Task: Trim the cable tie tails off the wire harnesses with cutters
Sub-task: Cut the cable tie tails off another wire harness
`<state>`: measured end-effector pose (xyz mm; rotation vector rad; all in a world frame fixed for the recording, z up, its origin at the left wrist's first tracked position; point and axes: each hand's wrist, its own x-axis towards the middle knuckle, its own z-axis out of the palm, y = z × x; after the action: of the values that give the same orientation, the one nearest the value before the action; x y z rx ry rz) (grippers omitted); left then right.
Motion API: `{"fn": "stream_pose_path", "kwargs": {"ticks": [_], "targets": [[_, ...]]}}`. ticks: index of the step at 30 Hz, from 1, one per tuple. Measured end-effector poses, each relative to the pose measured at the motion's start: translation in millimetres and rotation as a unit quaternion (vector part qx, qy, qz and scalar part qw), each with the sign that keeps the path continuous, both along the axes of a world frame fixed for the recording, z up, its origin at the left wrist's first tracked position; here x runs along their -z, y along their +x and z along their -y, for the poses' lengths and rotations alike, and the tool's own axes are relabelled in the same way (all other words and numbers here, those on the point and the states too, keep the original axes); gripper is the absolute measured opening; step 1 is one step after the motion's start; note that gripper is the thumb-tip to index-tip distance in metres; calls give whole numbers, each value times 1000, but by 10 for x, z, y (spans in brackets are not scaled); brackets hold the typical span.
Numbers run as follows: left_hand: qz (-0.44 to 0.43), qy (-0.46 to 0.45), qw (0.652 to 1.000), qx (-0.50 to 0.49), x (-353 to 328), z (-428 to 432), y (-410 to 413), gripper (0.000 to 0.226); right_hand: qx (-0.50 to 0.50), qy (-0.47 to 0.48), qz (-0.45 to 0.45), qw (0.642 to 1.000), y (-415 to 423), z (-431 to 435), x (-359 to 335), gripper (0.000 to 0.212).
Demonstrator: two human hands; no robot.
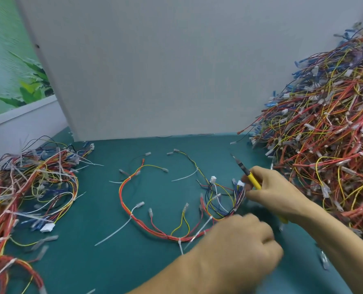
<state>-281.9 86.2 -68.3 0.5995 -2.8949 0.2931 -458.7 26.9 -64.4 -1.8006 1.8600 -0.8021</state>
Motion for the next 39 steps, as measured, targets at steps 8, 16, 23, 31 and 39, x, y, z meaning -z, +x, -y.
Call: {"fn": "stream_pose_path", "kwargs": {"ticks": [8,16,23,31,39], "targets": [[-87,61,985,-138,-70,243,-101,22,-72,15,-44,996,45,-86,106,8],[-218,196,934,-203,298,568,-63,24,-76,54,2,996,88,-197,-1,31],[-304,223,895,-239,403,634,-49,17,-39,17,14,999,48,-226,5,31],[-312,187,900,-238,472,621,-68,20,-50,16,141,989,48,-293,-57,17],[-333,202,897,-208,451,615,-32,12,-13,30,231,972,117,-249,33,12]]}}
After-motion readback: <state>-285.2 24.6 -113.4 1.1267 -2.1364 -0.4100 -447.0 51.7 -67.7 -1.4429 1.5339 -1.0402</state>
